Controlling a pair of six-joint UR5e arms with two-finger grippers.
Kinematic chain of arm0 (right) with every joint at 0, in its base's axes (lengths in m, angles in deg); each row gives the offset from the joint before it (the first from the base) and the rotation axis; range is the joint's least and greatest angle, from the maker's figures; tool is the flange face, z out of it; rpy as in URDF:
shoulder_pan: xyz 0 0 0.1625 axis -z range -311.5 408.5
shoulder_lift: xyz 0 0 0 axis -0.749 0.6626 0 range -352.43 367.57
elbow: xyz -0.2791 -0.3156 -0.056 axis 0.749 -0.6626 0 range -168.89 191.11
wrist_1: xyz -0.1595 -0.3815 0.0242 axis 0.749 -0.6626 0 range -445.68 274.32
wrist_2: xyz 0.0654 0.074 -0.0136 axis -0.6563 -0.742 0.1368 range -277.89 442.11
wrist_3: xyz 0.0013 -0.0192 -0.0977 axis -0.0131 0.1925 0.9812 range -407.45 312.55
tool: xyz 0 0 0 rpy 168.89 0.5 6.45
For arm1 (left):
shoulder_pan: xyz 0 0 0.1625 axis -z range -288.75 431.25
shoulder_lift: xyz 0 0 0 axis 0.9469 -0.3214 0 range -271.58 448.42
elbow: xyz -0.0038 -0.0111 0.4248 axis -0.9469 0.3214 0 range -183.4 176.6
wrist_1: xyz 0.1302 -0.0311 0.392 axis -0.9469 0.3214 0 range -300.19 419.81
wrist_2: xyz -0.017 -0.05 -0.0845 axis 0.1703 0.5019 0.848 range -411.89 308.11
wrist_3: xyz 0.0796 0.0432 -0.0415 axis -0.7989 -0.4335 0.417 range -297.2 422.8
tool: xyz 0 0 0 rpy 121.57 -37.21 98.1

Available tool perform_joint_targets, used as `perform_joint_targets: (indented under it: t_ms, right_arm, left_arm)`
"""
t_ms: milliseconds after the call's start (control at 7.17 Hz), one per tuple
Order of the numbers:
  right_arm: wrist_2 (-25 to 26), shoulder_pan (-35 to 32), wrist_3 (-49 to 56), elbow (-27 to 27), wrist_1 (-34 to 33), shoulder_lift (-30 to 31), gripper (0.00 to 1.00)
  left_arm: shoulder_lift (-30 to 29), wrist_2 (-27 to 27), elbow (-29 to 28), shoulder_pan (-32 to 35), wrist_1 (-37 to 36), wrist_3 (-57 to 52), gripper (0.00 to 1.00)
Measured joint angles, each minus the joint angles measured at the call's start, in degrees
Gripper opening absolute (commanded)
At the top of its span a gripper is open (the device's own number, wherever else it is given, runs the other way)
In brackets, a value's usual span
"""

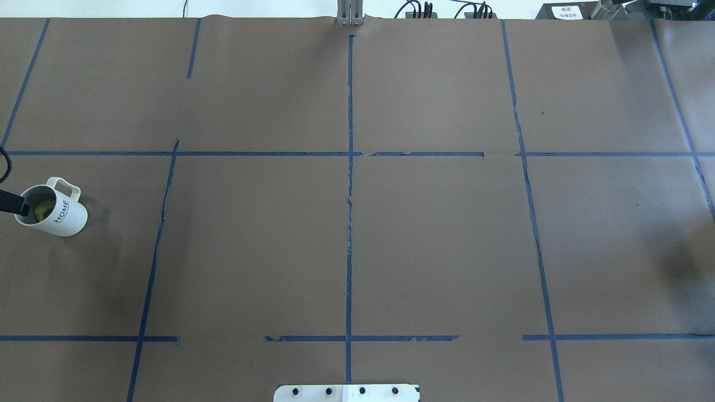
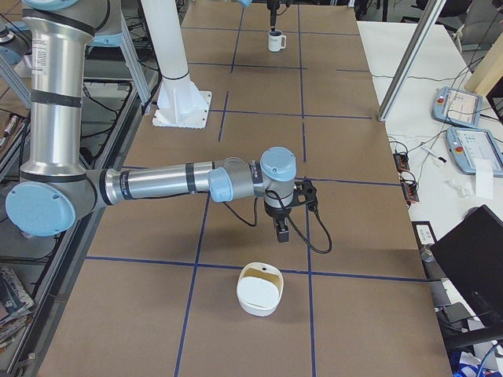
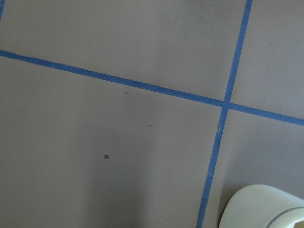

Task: Left arm hands cup to right arm to dump lemon

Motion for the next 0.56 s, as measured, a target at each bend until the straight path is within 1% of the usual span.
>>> perform_joint_targets:
  t_ms: [140,279,419,558]
  right_arm:
    - [0.0,0.0,0.1,0.0,0.0,0.0,1.00]
    - [0.0,0.0,0.1,0.0,0.0,0.0,1.00]
    - [0.0,0.0,0.1,0.0,0.0,0.0,1.00]
    - [0.0,0.0,0.1,0.0,0.0,0.0,1.00]
  left_arm:
    - [-0.4,0.0,-0.7,-0.9,0.2,0.9,0.75]
    - [-0.8,0.0,-1.2,-1.6,0.2,1.7,0.26]
    - [-1.1,0.3,-1.3,-1.9,0.3,2.2,0.18]
    - [-1.2,0.5,-1.2,-2.0,0.2,2.5,0.18]
